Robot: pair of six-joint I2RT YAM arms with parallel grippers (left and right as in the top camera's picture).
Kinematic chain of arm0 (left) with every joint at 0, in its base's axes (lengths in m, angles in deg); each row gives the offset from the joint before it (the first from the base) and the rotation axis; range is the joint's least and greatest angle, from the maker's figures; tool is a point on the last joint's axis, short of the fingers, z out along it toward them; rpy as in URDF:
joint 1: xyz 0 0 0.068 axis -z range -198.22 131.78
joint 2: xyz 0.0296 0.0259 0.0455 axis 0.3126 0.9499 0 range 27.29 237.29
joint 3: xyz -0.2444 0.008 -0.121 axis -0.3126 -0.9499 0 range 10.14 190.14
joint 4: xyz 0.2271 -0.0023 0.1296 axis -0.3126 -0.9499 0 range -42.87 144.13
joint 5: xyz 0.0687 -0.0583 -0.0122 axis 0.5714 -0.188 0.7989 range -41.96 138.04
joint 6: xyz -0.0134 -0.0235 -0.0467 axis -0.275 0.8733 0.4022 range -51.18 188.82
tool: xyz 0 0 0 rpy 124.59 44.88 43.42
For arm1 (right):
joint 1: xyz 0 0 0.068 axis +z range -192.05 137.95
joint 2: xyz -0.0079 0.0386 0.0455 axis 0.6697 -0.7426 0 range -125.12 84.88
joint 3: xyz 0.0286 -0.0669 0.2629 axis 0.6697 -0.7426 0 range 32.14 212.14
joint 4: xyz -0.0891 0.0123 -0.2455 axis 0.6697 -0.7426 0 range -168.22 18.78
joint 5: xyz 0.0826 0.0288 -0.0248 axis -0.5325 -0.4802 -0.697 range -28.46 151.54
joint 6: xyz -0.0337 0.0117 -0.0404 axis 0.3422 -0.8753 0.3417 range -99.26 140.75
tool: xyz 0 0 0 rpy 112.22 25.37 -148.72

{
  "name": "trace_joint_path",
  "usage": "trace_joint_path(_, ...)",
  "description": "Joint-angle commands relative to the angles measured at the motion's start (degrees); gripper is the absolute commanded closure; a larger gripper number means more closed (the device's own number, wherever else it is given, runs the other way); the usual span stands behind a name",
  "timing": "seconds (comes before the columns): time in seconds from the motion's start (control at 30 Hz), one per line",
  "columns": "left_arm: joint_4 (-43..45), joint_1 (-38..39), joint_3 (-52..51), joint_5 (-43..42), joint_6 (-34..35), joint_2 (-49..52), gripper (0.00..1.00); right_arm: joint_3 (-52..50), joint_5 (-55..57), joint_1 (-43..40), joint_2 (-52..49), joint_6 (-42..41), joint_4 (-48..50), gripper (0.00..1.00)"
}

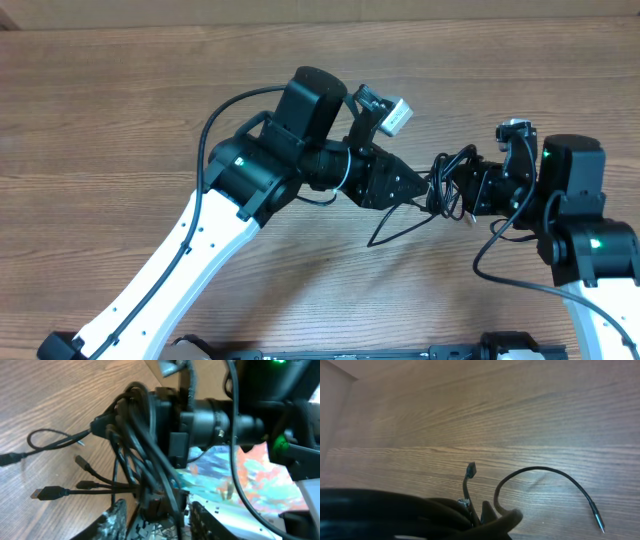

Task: Untangle cables

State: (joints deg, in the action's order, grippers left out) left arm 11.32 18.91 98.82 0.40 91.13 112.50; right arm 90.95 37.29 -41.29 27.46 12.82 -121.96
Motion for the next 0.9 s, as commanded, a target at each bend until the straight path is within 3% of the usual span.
trace_joint_path(0.0, 1.2, 0.6, 1.0, -4.1, 2.6, 1.0, 0.62, 0.2, -1.0, -0.1, 2.0, 0.3, 0.7, 0.96)
trace_joint_path(0.3, 5.4, 4.5, 1.0, -5.3, 4.8, 1.5, 0.71, 0.2, -0.7, -0.1, 2.1, 0.3, 0.8, 0.96)
trace_joint_path(0.87, 4.8, 6.2, 1.0, 0.3, 6.3, 1.7, 0.67, 0.2, -0.7, -0.1, 2.2, 0.3, 0.7, 0.95)
